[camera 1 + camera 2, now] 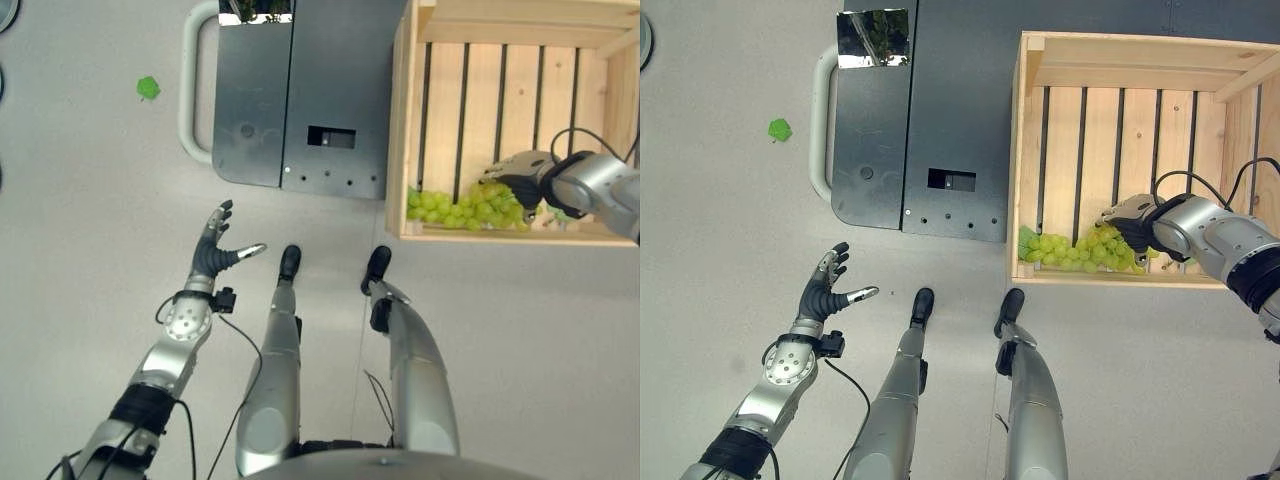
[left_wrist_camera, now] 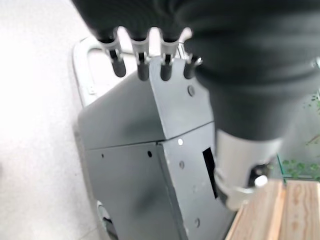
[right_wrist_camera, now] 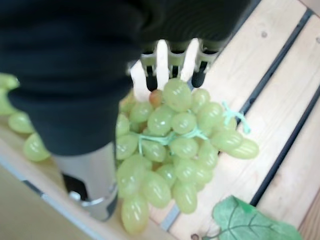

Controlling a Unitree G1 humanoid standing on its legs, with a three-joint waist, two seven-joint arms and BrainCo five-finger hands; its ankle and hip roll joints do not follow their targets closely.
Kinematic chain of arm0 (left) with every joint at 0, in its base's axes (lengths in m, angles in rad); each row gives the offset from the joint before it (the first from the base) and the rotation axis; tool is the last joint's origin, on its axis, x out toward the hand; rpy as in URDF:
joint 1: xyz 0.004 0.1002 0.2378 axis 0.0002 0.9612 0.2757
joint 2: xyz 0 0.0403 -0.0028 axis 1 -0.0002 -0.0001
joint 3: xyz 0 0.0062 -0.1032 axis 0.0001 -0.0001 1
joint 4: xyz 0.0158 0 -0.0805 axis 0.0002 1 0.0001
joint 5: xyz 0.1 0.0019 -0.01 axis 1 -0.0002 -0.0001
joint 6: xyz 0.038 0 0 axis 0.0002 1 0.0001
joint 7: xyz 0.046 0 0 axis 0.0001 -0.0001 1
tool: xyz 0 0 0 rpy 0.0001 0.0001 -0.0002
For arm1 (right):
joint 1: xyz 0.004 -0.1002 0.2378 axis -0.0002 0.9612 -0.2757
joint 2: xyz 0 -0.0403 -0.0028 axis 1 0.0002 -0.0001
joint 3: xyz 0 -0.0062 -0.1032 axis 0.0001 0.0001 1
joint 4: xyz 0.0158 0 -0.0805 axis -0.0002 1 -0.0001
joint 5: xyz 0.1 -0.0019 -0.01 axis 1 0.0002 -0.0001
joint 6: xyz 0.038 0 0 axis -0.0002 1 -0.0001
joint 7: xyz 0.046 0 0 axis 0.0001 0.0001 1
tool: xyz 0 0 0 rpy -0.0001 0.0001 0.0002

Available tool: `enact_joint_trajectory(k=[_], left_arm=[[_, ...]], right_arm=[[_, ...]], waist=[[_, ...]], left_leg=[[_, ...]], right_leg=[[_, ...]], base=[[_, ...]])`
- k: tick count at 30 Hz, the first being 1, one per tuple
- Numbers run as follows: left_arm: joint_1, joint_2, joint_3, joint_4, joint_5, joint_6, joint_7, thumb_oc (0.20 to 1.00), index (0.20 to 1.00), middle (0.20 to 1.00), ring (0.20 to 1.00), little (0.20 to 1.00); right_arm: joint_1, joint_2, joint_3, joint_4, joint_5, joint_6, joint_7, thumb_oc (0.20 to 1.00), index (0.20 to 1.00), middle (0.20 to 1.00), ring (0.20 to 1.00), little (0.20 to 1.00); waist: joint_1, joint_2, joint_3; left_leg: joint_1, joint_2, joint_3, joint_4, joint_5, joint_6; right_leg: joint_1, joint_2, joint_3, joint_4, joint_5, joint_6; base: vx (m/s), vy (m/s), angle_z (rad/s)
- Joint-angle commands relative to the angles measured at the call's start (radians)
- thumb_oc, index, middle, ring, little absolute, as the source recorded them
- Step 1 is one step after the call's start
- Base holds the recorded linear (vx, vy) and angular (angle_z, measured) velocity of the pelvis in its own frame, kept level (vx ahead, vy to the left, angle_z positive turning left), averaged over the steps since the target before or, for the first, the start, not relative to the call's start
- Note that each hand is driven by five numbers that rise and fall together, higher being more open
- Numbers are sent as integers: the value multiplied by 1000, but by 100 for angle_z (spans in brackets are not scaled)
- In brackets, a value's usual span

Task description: Pick up the fruits from the basket on one side to the basket on the other side

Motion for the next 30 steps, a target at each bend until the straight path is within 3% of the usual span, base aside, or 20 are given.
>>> enact_joint_trajectory(k=[1,8,14,22,30], left_arm=[[11,23,30,-56,34,-32,7,1000,1000,1000,1000,1000],[16,17,29,-60,36,-31,8,1000,1000,1000,1000,1000],[4,21,23,-67,33,-32,9,1000,1000,1000,1000,1000],[-2,34,23,-75,12,-38,14,1000,1000,1000,1000,1000],[16,20,26,-76,13,-32,10,1000,1000,1000,1000,1000]], right_arm=[[-35,-80,50,-27,-27,-12,9,1000,1000,1000,1000,1000],[15,-76,24,-16,-42,-12,11,1000,1000,1000,1000,1000],[82,-22,-26,38,-54,-2,-3,1000,1000,1000,1000,1000],[115,18,-75,121,-47,19,-39,1000,1000,1000,1000,1000],[98,1,-83,102,-42,21,-45,1000,1000,1000,1000,1000]], waist=[[-12,-4,-1],[-12,0,-1],[-8,11,-1],[8,59,-1],[8,73,-1]], left_leg=[[57,15,-5,-56,18,41],[51,14,-10,-58,17,43],[33,7,-9,-46,15,44],[-13,-1,-16,-53,38,35],[-30,-4,-24,-70,47,33]], right_leg=[[35,-2,25,81,-106,129],[24,-3,25,88,-109,129],[-1,-8,32,107,-115,128],[-78,-27,35,172,-140,121],[-128,-41,37,222,-160,119]], base=[[0,0,0],[0,0,0],[0,0,0],[-9,-19,6],[-1,-33,10]])
